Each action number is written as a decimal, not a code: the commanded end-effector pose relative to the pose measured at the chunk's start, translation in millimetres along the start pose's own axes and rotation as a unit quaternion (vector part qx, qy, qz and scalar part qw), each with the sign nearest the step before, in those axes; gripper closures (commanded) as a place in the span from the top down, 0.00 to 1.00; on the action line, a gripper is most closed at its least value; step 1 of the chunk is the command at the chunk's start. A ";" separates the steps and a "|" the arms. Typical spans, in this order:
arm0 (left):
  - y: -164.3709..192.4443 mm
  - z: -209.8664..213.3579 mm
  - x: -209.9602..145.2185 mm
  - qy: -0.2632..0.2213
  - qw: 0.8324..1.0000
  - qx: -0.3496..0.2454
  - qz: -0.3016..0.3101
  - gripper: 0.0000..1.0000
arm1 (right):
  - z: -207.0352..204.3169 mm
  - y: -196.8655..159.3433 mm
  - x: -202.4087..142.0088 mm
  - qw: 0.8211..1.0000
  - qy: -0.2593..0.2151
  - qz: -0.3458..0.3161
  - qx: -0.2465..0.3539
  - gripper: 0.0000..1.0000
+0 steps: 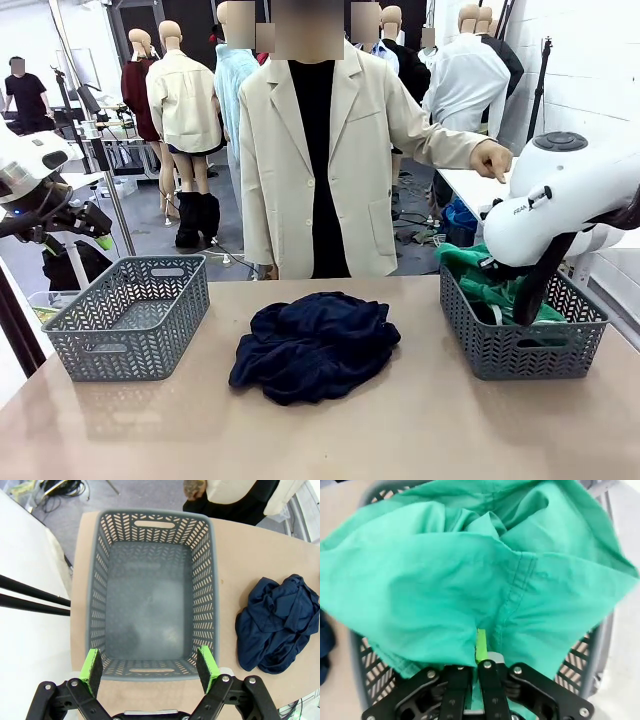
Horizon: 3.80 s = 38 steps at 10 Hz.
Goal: Sort the tops and bottoms.
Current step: Sort the clothes according to human instructions, then lift clothes from the center of the table with your left hand.
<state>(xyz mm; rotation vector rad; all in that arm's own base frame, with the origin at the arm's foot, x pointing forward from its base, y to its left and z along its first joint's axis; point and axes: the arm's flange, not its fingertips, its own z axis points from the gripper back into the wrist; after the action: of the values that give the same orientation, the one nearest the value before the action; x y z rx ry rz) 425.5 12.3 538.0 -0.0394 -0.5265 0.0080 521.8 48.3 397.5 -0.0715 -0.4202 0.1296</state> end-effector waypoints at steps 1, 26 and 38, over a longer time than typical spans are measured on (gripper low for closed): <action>-2.1 2.0 1.0 0.004 1.000 0.007 0.007 0.97 | 23.2 5.2 -12.6 0.999 -0.018 -0.011 -0.034 0.39; -2.1 2.0 1.0 0.004 1.000 0.007 0.007 0.97 | 156.3 -214.7 -132.4 0.958 -0.123 -0.245 -0.083 1.00; -259.3 27.6 -42.4 0.022 0.882 -0.206 -0.422 0.97 | 156.3 -214.7 -132.4 0.958 -0.123 -0.245 -0.083 1.00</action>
<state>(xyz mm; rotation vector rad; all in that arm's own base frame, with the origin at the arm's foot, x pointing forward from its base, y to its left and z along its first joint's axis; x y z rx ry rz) 386.0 -251.8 541.9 -0.2266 -0.4003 -0.9687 361.6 -176.6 508.8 -0.1198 -0.6870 -0.3757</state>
